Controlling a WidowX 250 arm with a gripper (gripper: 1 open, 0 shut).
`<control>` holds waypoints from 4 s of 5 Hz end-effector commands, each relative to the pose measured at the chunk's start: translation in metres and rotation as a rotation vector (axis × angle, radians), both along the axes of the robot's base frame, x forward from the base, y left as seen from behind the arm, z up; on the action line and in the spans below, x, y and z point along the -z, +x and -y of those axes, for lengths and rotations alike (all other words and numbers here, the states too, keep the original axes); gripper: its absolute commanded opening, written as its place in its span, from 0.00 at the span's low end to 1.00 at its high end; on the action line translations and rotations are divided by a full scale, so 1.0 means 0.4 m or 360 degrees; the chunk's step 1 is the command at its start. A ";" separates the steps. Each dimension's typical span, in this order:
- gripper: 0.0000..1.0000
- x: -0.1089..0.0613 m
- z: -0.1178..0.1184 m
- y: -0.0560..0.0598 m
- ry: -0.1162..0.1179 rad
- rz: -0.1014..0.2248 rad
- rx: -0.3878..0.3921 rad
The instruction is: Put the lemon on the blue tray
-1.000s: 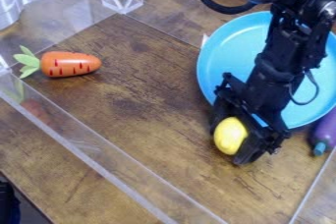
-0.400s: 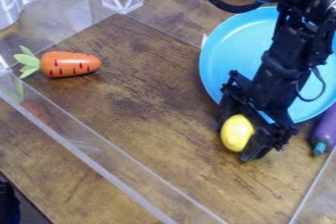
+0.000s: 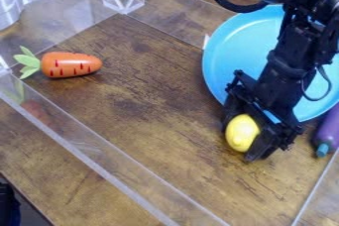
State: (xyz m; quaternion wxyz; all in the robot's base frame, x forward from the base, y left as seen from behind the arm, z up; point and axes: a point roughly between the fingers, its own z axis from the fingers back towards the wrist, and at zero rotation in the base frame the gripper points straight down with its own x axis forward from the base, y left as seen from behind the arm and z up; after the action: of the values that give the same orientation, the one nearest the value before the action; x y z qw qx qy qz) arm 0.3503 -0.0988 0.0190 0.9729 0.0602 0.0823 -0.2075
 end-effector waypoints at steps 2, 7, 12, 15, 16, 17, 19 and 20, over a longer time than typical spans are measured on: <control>0.00 -0.006 0.001 0.014 0.0000 0.0018 0.0000; 0.00 -0.036 -0.045 0.018 0.0029 0.0035 -0.0069; 0.00 -0.056 -0.073 0.021 0.0043 0.0056 -0.0113; 0.00 -0.054 -0.077 0.021 0.0038 0.0066 -0.0115; 0.00 -0.054 -0.078 0.021 0.0037 0.0070 -0.0115; 0.00 -0.055 -0.079 0.021 0.0036 0.0074 -0.0115; 0.00 -0.058 -0.081 0.021 0.0036 0.0084 -0.0117; 0.00 -0.061 -0.082 0.021 0.0036 0.0089 -0.0118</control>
State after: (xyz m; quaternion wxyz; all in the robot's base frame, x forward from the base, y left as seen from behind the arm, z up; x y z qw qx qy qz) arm 0.3510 -0.0777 0.0223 0.9750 0.0743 0.0892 -0.1893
